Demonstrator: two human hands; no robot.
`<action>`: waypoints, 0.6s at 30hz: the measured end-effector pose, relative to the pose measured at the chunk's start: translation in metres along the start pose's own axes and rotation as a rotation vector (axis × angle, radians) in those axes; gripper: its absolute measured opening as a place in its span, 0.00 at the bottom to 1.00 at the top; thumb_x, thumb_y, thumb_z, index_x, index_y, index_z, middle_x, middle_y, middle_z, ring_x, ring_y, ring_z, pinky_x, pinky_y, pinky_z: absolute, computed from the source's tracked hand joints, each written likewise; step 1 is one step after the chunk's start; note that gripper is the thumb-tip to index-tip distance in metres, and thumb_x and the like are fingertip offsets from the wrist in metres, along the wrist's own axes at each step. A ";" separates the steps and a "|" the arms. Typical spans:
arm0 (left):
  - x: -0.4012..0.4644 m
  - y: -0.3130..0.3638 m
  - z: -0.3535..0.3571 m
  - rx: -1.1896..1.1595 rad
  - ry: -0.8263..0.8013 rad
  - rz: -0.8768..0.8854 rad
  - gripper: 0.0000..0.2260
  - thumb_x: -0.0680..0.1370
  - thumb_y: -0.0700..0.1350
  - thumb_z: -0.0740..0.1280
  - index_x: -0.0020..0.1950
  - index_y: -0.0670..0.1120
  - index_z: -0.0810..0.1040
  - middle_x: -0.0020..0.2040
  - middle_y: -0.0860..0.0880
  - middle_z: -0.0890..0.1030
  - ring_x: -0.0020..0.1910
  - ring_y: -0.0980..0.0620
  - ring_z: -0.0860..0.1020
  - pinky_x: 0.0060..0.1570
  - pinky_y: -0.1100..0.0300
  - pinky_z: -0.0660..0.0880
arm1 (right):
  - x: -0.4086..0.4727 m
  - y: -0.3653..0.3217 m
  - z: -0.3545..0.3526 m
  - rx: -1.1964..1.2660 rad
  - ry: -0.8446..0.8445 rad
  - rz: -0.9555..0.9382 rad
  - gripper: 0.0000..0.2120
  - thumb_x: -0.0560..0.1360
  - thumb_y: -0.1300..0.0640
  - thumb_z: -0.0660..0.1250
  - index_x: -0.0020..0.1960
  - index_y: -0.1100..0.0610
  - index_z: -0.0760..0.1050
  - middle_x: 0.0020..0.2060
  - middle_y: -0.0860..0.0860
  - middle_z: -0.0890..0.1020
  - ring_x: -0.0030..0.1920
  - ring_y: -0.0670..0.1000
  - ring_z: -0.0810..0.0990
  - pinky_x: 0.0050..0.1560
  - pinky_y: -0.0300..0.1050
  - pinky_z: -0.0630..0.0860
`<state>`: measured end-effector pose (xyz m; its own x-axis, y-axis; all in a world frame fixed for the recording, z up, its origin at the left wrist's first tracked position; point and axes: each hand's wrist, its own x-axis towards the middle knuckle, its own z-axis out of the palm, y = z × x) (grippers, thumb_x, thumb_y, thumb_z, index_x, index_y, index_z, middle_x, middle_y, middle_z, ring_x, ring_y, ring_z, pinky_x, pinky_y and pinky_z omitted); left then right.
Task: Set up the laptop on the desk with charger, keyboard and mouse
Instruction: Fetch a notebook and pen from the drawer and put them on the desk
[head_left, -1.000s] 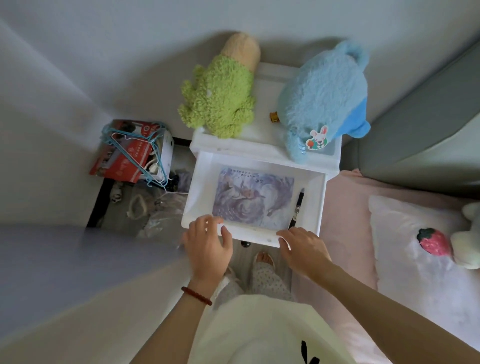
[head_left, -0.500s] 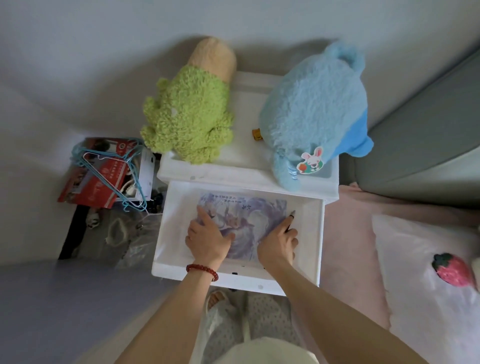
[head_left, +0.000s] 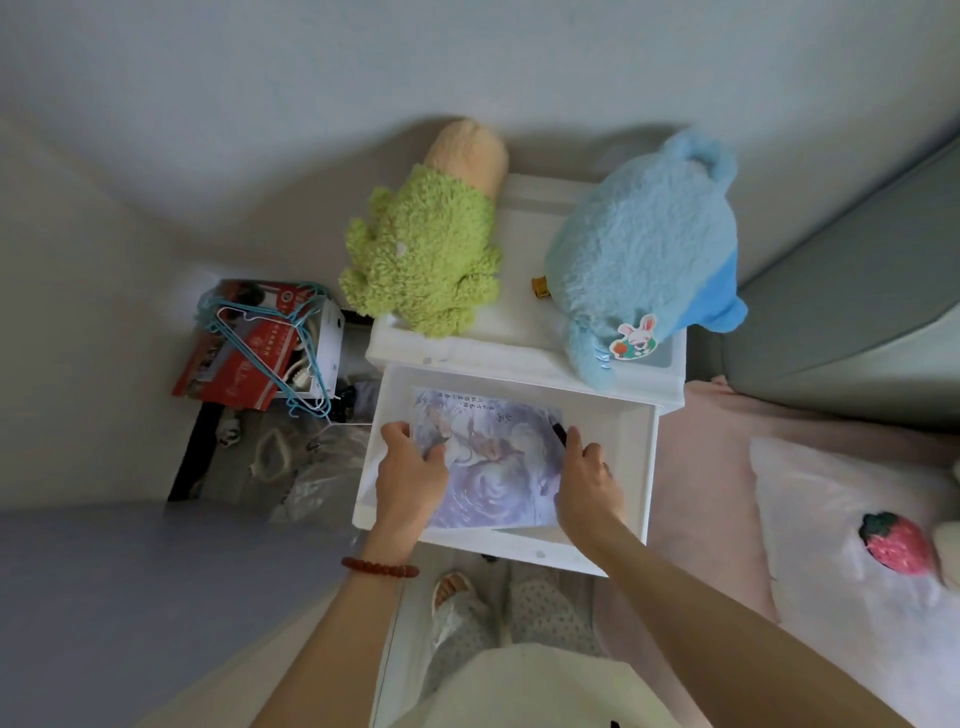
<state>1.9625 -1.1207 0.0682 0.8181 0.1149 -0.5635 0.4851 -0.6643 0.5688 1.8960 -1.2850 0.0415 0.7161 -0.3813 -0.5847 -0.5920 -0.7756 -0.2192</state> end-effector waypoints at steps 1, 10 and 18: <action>-0.006 0.001 -0.006 -0.030 -0.019 -0.020 0.14 0.77 0.46 0.63 0.58 0.44 0.62 0.49 0.42 0.76 0.39 0.46 0.76 0.41 0.52 0.75 | -0.006 -0.001 -0.005 -0.039 0.013 -0.038 0.35 0.74 0.67 0.62 0.74 0.59 0.47 0.62 0.58 0.68 0.59 0.58 0.74 0.58 0.48 0.73; -0.057 0.007 -0.033 -0.451 -0.139 0.039 0.11 0.80 0.45 0.60 0.61 0.45 0.69 0.57 0.41 0.78 0.56 0.43 0.77 0.58 0.43 0.74 | -0.065 -0.062 -0.028 0.800 0.041 -0.221 0.09 0.77 0.61 0.61 0.55 0.57 0.76 0.45 0.47 0.78 0.42 0.47 0.77 0.43 0.33 0.71; -0.071 0.003 -0.036 -0.721 -0.021 -0.027 0.03 0.77 0.51 0.64 0.49 0.55 0.71 0.47 0.50 0.81 0.46 0.53 0.81 0.42 0.58 0.77 | -0.085 -0.070 -0.030 0.694 0.037 -0.454 0.12 0.77 0.63 0.62 0.57 0.56 0.79 0.49 0.52 0.77 0.52 0.51 0.74 0.55 0.36 0.69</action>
<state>1.9175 -1.1042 0.1315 0.8004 0.1053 -0.5901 0.5940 -0.0080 0.8044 1.8879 -1.2132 0.1300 0.9450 -0.1315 -0.2994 -0.3270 -0.3756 -0.8672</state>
